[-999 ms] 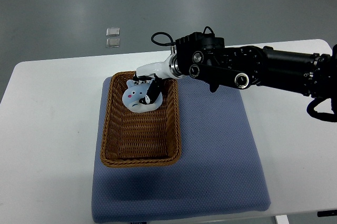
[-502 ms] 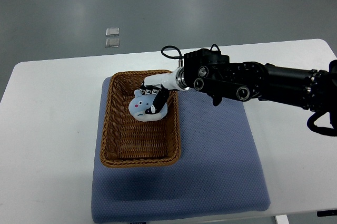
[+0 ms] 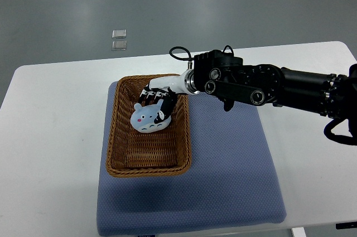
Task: Place blue toy in brown basket
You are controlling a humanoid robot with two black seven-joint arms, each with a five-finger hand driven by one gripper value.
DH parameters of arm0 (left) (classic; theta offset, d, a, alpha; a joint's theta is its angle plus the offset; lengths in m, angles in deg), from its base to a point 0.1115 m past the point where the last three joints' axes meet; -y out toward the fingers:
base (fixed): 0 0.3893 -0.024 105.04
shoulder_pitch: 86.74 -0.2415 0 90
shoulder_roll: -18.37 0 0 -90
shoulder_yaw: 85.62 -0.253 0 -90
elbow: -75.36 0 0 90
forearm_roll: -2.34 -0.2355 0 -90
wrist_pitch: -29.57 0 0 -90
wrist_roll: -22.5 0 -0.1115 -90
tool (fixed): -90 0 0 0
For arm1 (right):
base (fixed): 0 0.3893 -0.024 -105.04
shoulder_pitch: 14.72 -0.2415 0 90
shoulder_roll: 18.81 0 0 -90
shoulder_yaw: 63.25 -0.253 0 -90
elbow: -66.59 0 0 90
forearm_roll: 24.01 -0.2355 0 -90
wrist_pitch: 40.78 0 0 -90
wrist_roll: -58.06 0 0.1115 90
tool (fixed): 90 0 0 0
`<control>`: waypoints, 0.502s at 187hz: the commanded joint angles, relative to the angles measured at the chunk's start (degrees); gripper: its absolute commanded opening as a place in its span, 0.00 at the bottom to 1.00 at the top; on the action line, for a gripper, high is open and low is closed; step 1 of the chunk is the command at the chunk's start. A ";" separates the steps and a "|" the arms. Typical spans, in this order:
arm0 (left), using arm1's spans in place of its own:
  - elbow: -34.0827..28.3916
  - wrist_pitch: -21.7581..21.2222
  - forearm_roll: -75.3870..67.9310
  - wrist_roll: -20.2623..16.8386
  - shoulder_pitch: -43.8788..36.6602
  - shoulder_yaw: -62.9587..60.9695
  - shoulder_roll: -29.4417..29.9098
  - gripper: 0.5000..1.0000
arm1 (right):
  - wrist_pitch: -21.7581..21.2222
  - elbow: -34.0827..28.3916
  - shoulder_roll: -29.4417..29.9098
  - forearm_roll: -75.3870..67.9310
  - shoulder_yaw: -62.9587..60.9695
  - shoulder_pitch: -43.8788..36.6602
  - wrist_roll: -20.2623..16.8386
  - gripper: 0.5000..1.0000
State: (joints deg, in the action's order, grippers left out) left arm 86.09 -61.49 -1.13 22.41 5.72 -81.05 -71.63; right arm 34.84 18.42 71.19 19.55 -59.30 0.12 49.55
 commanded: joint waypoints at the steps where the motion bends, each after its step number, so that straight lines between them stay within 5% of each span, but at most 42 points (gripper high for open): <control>1: -0.01 0.00 0.04 0.00 0.00 0.01 0.00 1.00 | -0.04 0.00 0.00 -0.05 -0.52 -0.34 0.07 0.63; 74: -0.01 -0.09 -0.05 0.00 0.00 0.01 0.00 1.00 | 0.22 0.09 0.00 -0.67 -16.69 -0.69 2.18 0.63; 94: -0.01 -0.09 0.04 0.00 0.00 0.01 0.00 1.00 | 1.37 0.09 -4.57 -1.99 -23.46 0.46 4.38 0.63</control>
State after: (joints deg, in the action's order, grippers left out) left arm 86.07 -61.58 -1.09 22.41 5.72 -81.05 -71.63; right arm 35.23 18.47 70.22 18.77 -76.45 -0.50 51.97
